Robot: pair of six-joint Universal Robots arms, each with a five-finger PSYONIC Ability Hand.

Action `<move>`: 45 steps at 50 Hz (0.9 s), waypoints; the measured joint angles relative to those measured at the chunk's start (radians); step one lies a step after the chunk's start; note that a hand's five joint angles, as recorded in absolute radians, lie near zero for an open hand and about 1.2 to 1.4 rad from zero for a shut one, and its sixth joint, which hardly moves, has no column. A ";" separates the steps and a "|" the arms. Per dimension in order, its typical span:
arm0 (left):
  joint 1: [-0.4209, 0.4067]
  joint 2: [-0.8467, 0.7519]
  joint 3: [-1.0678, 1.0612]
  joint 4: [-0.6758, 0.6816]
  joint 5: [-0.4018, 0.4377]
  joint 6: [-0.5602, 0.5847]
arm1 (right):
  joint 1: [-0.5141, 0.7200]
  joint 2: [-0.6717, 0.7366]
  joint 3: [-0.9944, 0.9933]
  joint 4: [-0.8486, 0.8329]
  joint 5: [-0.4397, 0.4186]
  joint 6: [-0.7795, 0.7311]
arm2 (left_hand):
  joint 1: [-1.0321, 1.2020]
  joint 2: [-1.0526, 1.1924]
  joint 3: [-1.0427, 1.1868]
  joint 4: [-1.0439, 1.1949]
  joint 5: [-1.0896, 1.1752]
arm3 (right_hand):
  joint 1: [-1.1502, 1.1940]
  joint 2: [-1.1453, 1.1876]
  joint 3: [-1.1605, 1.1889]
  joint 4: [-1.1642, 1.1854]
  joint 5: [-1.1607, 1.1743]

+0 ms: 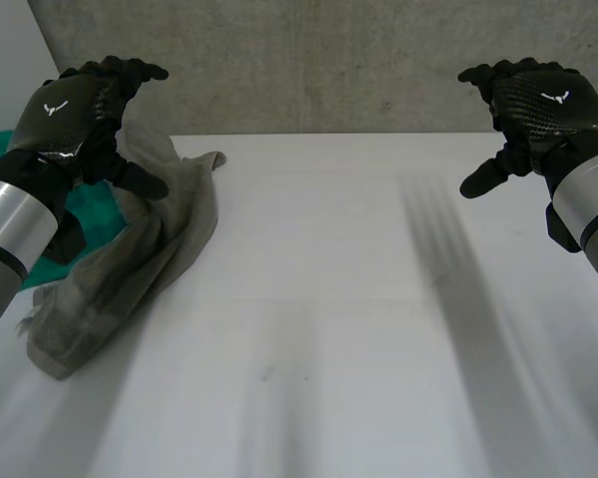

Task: Fold the laundry.

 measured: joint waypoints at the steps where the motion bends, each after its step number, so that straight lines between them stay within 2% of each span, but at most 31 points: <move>1: 0.000 -0.001 0.002 0.000 0.000 0.000 | -0.001 0.000 0.000 0.000 -0.001 0.000 | 0.000 0.000 0.000 0.000 0.000 | -0.006 -0.009 -0.009 -0.006 -0.006; 3: -0.001 -0.004 0.008 0.001 0.001 0.000 | -0.001 -0.001 0.000 0.000 -0.002 -0.001 | -0.060 -0.053 -0.053 -0.061 -0.048 | -0.010 -0.056 -0.060 -0.056 -0.052; 11: -0.001 -0.047 0.065 0.010 0.004 0.005 | -0.003 -0.002 -0.001 0.001 -0.005 -0.004 | -0.067 -0.064 -0.062 -0.073 -0.049 | -0.010 -0.065 -0.068 -0.066 -0.053; 16: 0.001 -0.127 0.126 0.024 0.003 0.050 | -0.002 -0.001 0.000 0.001 -0.006 -0.005 | -0.067 -0.064 -0.062 -0.073 -0.049 | -0.010 -0.065 -0.068 -0.066 -0.053; 23: 0.004 -0.383 0.312 0.033 -0.006 0.281 | 0.003 0.002 0.003 0.002 -0.006 -0.007 | -0.067 -0.064 -0.062 -0.073 -0.049 | -0.010 -0.065 -0.068 -0.066 -0.053; 30: 0.005 -0.686 0.524 0.036 -0.017 0.636 | 0.008 0.010 0.011 0.003 -0.008 -0.011 | -0.067 -0.064 -0.062 -0.073 -0.049 | -0.010 -0.065 -0.068 -0.066 -0.053; 32: 0.006 -0.747 0.566 0.038 -0.021 0.706 | 0.008 0.011 0.012 0.003 -0.008 -0.012 | -0.067 -0.064 -0.062 -0.073 -0.049 | -0.010 -0.065 -0.068 -0.066 -0.053; 33: 0.007 -0.826 0.623 0.040 -0.032 0.788 | 0.009 0.015 0.015 0.004 -0.009 -0.013 | -0.067 -0.064 -0.062 -0.073 -0.049 | -0.010 -0.065 -0.068 -0.066 -0.053; 38: 0.010 -0.971 0.737 0.043 -0.063 0.915 | 0.009 0.026 0.019 0.004 -0.010 -0.014 | -0.054 -0.055 -0.052 -0.060 -0.043 | -0.010 -0.065 -0.068 -0.066 -0.053; 40: 0.011 -1.016 0.780 0.044 -0.077 0.949 | 0.009 0.031 0.021 0.004 -0.011 -0.015 | 0.016 0.000 0.001 -0.001 0.008 | -0.010 -0.065 -0.068 -0.066 -0.053; 41: 0.011 -1.041 0.805 0.044 -0.085 0.965 | 0.009 0.035 0.022 0.004 -0.011 -0.015 | 0.157 0.123 0.123 0.122 0.128 | -0.010 -0.065 -0.068 -0.066 -0.053; 42: 0.011 -1.056 0.822 0.044 -0.091 0.974 | 0.009 0.038 0.023 0.004 -0.011 -0.015 | 0.461 0.416 0.413 0.399 0.393 | -0.010 -0.065 -0.068 -0.066 -0.053; 43: 0.010 -1.065 0.835 0.044 -0.096 0.979 | 0.009 0.040 0.023 0.004 -0.011 -0.016 | 0.593 0.527 0.524 0.524 0.510 | -0.010 -0.065 -0.068 -0.066 -0.053; 44: 0.008 -1.068 0.842 0.044 -0.100 0.980 | 0.009 0.042 0.023 0.004 -0.011 -0.016 | 0.593 0.527 0.524 0.524 0.510 | -0.010 -0.065 -0.068 -0.066 -0.053; 45: 0.006 -1.068 0.845 0.044 -0.102 0.980 | 0.008 0.043 0.023 0.004 -0.011 -0.016 | 0.779 0.741 0.712 0.721 0.703 | -0.010 -0.065 -0.068 -0.066 -0.053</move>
